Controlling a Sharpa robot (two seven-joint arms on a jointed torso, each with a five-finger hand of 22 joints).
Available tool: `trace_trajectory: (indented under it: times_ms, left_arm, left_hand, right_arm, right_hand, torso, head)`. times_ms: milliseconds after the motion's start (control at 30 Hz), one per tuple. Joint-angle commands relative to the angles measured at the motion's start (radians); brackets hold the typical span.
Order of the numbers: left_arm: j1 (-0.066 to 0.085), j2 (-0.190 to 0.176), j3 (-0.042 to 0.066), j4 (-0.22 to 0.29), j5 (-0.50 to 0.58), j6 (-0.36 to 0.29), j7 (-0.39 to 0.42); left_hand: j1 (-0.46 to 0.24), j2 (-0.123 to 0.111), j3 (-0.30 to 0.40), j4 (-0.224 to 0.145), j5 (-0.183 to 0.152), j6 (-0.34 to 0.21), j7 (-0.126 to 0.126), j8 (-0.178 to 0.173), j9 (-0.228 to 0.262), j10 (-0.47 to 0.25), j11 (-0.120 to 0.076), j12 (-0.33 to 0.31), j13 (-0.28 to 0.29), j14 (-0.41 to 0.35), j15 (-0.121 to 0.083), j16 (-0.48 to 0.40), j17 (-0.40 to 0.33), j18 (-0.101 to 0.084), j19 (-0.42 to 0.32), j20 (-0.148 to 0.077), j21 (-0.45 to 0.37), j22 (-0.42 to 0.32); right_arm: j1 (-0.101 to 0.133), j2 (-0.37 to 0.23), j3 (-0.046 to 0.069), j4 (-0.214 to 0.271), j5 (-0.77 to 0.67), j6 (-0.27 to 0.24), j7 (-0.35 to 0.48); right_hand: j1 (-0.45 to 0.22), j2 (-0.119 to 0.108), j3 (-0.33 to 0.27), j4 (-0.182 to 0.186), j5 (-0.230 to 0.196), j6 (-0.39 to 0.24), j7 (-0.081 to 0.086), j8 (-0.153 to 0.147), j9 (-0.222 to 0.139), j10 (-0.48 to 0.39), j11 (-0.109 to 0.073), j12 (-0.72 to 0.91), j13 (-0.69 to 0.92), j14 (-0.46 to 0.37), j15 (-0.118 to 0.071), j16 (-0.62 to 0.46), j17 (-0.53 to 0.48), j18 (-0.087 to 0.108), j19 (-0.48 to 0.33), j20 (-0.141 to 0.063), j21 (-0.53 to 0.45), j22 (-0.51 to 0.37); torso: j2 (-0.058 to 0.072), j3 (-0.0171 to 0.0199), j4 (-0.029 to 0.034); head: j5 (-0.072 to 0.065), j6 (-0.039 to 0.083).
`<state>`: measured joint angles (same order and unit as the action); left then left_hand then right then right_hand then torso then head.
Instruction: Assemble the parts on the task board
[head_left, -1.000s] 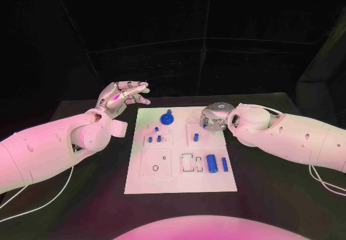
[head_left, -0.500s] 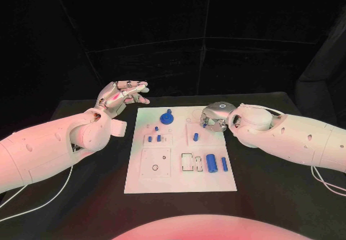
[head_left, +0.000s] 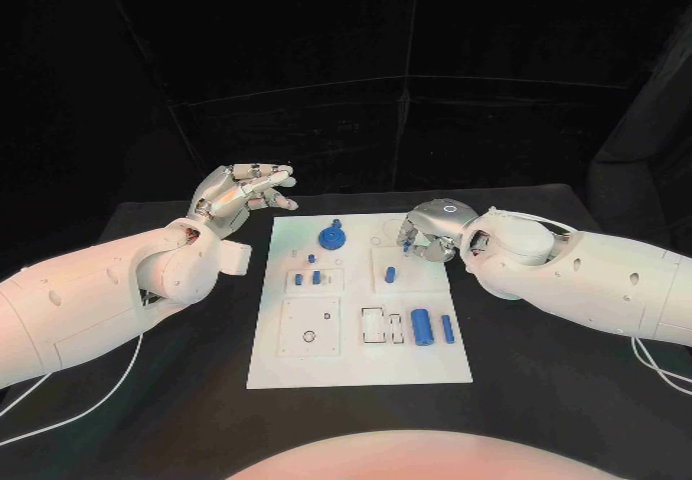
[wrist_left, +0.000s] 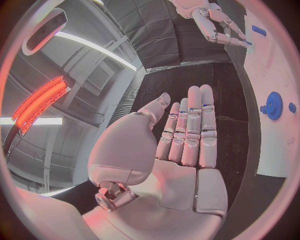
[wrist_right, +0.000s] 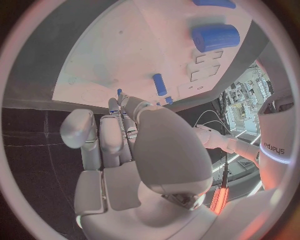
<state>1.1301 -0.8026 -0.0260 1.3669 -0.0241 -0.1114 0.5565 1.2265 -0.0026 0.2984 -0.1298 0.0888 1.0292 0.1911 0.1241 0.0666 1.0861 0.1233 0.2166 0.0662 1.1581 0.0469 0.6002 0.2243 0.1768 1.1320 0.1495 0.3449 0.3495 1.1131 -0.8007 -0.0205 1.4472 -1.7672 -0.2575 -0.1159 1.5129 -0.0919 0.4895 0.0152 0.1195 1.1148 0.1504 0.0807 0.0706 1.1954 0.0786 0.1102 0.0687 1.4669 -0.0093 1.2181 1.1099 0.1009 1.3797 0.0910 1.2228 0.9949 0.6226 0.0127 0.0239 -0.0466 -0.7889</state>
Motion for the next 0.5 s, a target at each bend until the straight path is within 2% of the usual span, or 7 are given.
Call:
trace_trajectory:
  times_ms: [33,233,300,433,500]
  left_arm:
    - [0.001,0.000,0.000,-0.002,0.004,0.001,0.001]
    - [0.001,0.001,0.000,-0.007,0.004,0.000,0.001]
    - [0.001,0.001,0.000,-0.007,0.004,0.000,0.000]
    - [0.001,0.003,0.000,-0.009,0.004,0.000,0.000]
    - [0.001,0.004,0.000,-0.009,0.004,0.000,-0.001]
  left_hand:
    - [-0.002,-0.003,-0.007,0.001,0.000,-0.006,0.001,-0.004,-0.002,-0.006,0.001,-0.004,-0.001,0.006,0.002,-0.004,-0.001,0.005,0.007,-0.001,-0.004,-0.002]
    - [-0.002,-0.003,-0.008,0.000,0.000,-0.007,0.001,-0.004,-0.002,-0.006,0.001,-0.004,-0.001,0.006,0.002,-0.005,-0.001,0.005,0.007,0.000,-0.005,-0.002]
    - [-0.002,-0.003,-0.008,0.000,0.000,-0.007,0.001,-0.004,-0.002,-0.006,0.001,-0.004,-0.001,0.006,0.002,-0.005,-0.001,0.005,0.007,0.000,-0.005,-0.002]
    - [-0.002,-0.003,-0.008,0.000,0.000,-0.007,0.001,-0.004,-0.002,-0.006,0.001,-0.004,-0.001,0.006,0.002,-0.005,-0.001,0.005,0.007,0.000,-0.005,-0.002]
    - [-0.002,-0.003,-0.008,0.000,0.000,-0.007,0.001,-0.004,-0.002,-0.006,0.001,-0.004,-0.001,0.006,0.002,-0.005,-0.001,0.005,0.007,0.000,-0.005,-0.002]
  right_arm:
    - [0.003,-0.016,0.002,0.035,0.023,-0.053,-0.017]
    - [0.005,-0.035,0.015,0.125,0.042,-0.070,-0.020]
    - [0.006,-0.036,0.018,0.156,0.049,-0.070,-0.022]
    - [0.007,-0.022,0.020,0.194,0.059,-0.065,-0.023]
    - [0.007,-0.006,0.021,0.204,0.062,-0.061,-0.021]
  right_hand:
    - [-0.010,0.001,0.006,-0.002,-0.005,0.004,0.000,-0.006,0.001,0.004,0.000,-0.004,0.001,0.028,-0.002,0.005,0.000,0.007,0.004,0.000,0.004,0.002]
    - [-0.016,-0.003,0.016,-0.010,-0.004,0.005,0.000,-0.007,0.001,0.005,0.000,-0.005,0.001,0.028,-0.002,0.005,-0.001,0.007,0.004,0.000,0.005,0.003]
    - [-0.020,-0.006,0.018,-0.012,-0.004,0.004,0.001,-0.008,0.001,0.004,0.001,-0.006,0.001,0.028,-0.002,0.006,-0.001,0.007,0.003,0.000,0.005,0.002]
    - [-0.023,-0.008,0.019,-0.014,-0.004,0.004,0.001,-0.008,0.001,0.003,0.001,-0.007,0.000,0.028,-0.002,0.006,-0.001,0.007,0.003,0.000,0.005,0.002]
    - [-0.025,-0.008,0.021,-0.015,-0.005,0.003,0.001,-0.008,0.001,0.003,0.001,-0.007,0.000,0.028,-0.001,0.006,-0.001,0.007,0.003,0.000,0.005,0.002]
  torso:
    - [0.000,0.0002,0.0014]
    - [0.000,0.0005,-0.0005]
    - [0.000,-0.0002,0.0008]
    - [0.001,-0.0003,0.0022]
    - [0.001,-0.0002,0.0032]
  head:
    - [0.004,0.000]
    - [0.016,-0.002]
    - [0.019,-0.002]
    - [0.024,-0.001]
    - [0.035,-0.006]
